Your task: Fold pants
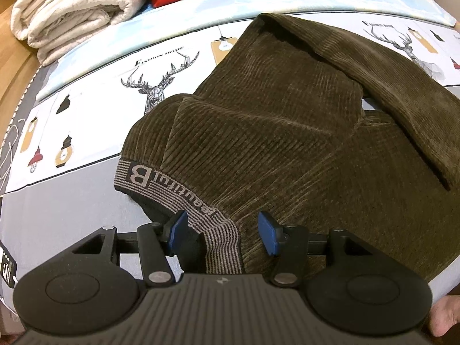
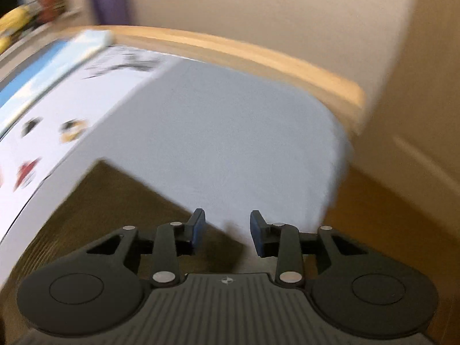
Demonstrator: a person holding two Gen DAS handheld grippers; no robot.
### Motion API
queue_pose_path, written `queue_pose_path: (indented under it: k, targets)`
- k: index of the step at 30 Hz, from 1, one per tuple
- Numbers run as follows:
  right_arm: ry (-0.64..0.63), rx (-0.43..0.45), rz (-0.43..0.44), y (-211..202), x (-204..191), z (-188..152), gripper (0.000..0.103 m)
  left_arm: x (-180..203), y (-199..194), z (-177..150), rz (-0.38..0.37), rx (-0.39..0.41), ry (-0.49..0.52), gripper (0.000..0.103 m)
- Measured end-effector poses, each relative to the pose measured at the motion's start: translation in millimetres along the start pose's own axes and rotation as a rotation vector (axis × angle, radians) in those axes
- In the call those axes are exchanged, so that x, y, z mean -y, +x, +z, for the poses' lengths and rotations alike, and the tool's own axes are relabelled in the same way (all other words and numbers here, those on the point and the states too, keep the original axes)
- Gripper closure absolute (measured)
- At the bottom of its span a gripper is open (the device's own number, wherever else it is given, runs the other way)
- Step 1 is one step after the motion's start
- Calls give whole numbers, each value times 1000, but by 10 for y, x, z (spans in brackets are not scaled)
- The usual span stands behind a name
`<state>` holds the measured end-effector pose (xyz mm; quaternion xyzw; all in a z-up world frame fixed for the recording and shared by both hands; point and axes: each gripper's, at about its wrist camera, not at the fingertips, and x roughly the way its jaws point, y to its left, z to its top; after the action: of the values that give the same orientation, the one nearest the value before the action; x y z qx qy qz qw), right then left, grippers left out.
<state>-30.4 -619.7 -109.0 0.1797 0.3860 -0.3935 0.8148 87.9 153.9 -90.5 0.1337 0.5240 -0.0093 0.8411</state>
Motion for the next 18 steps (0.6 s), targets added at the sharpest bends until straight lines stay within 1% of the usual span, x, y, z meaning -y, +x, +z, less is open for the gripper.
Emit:
queue_pose_path:
  k: [3, 6, 8, 12, 15, 17, 18]
  targets:
    - [-155, 86, 106, -184, -423, -49, 67, 49, -5, 21, -4, 4, 7, 44]
    - [-349, 209, 206, -442, -898, -163, 68, 85, -7, 39, -5, 7, 20, 44]
    - [-493, 295, 247, -632, -1215, -271, 68, 101, -6, 48, -4, 9, 27, 44]
    - [-758, 468, 349, -941, -1791, -550, 68, 101, 12, 57, 0, 9, 30, 44]
    - [-925, 551, 430, -1156, -2140, -824, 70, 94, 33, 52, 1, 6, 40, 44]
    - [-1015, 589, 449, -1277, -2379, -971, 70, 89, 47, 48, 1, 6, 50, 44]
    - [-1063, 612, 439, -1326, -2493, -1070, 70, 88, 52, 45, 2, 6, 53, 44]
